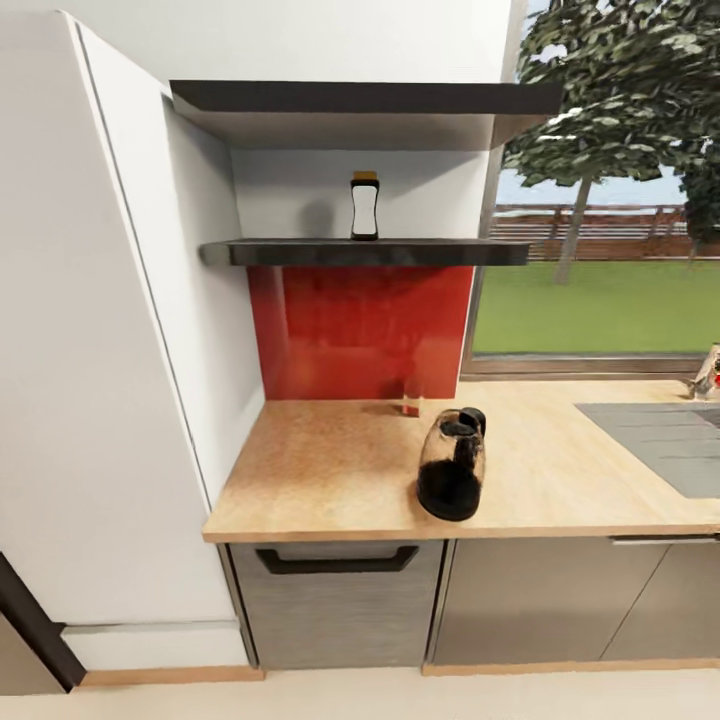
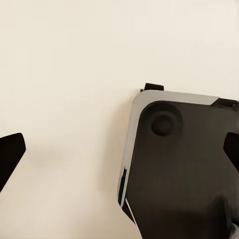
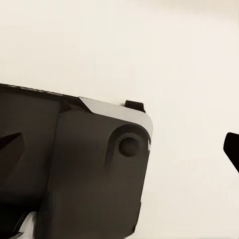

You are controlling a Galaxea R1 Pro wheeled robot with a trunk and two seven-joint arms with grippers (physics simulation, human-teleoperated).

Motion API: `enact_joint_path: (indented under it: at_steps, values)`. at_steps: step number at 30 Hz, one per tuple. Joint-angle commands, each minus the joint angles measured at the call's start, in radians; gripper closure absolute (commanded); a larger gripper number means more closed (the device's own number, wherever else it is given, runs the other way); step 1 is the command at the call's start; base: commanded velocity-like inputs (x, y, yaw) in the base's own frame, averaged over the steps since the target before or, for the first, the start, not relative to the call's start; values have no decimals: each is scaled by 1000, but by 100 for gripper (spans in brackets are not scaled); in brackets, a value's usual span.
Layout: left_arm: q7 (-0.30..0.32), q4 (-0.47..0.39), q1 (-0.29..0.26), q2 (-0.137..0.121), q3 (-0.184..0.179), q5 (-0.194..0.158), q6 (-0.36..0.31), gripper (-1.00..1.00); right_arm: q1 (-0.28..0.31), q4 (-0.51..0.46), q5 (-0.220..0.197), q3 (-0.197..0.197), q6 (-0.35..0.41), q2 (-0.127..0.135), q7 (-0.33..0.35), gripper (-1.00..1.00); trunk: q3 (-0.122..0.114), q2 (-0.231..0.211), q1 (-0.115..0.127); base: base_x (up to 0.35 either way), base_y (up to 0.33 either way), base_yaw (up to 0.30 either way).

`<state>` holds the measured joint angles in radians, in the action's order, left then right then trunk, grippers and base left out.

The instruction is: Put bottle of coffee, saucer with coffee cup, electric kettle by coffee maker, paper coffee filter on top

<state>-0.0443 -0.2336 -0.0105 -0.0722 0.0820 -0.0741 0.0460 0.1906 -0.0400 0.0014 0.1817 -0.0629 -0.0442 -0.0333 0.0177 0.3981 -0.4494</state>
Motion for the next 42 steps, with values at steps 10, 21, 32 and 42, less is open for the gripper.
enact_joint_path:
  at_steps: [10, 21, 32, 42]
  values:
    - [0, 0, 0, 0, -2, -6, 3, -100, 1, 0, 6, 10, -3, -1, -3, -100, 2, 2, -1, 3, 7, -95]
    - [-1, -4, -1, -6, -1, -6, 3, -100, 1, 0, -2, -2, -3, 0, -5, -100, 2, 2, -1, 0, 0, 0]
    - [0, -49, -20, -2, -1, 39, 192, -100, 1, 0, -1, 0, -3, 0, -7, -100, -4, 2, -1, 0, 0, -178]
    - [7, -284, -25, 5, 0, 39, 212, -100, 1, 0, -1, 3, -3, -1, -7, -100, -9, 2, -1, 0, 0, -157]
